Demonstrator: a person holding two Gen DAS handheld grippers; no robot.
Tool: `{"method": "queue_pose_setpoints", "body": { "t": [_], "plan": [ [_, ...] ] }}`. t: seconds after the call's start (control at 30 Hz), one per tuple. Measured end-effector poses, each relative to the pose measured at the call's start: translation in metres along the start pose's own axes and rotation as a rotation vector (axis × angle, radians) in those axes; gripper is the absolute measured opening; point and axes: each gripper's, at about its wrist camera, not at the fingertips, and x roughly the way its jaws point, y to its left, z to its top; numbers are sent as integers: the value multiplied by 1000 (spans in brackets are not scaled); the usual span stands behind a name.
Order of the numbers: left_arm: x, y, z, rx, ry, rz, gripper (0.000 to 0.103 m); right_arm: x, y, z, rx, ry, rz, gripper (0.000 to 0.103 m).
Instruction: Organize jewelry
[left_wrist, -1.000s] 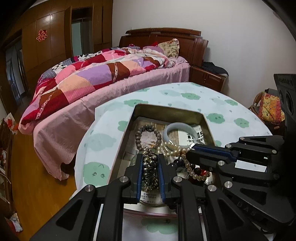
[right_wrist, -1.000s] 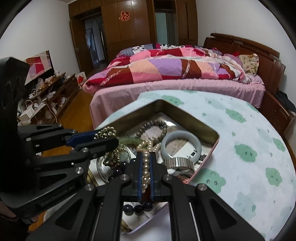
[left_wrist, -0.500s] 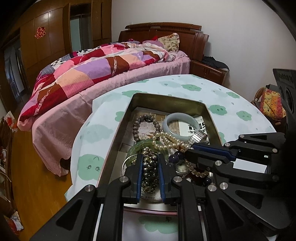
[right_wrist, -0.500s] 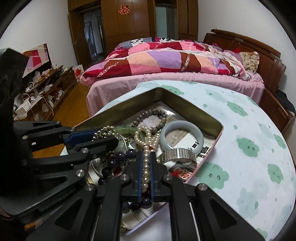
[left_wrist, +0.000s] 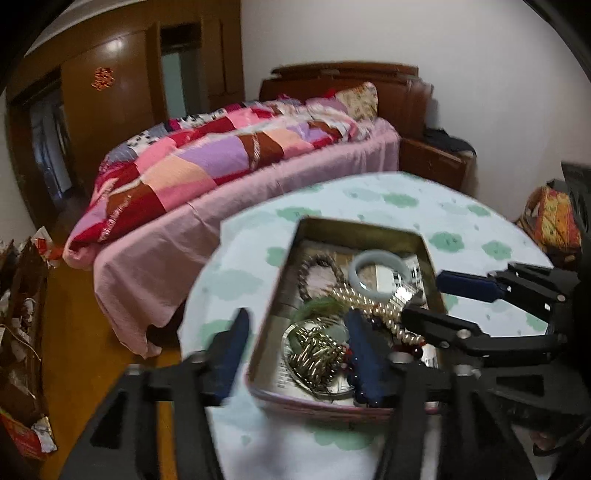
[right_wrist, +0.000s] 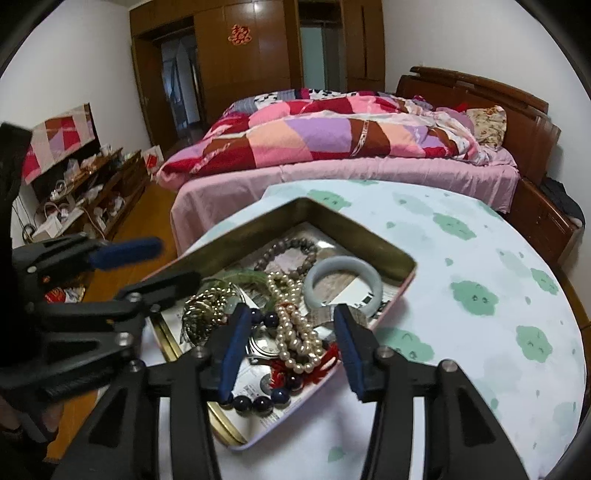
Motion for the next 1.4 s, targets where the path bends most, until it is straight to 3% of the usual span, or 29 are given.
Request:
{"method": "queue_pose_setpoints", "body": {
  "t": [0.23,0.4,0.7,1.4],
  "plan": [
    [-44,2,11,-16,-94,28,67,-46,-1,-3,15,-72,-38,65],
    [-66,-2,16,-11,-146,35,72,-65,1,0,7,-123,-50,68],
    [-72,-6,17,-8,-152,42,72,-73,-1,-2,23,-166,-50,68],
    [-72,-4,18,-10,-143,44,72,-73,-2,-2,36,-173,-51,71]
  ]
}}
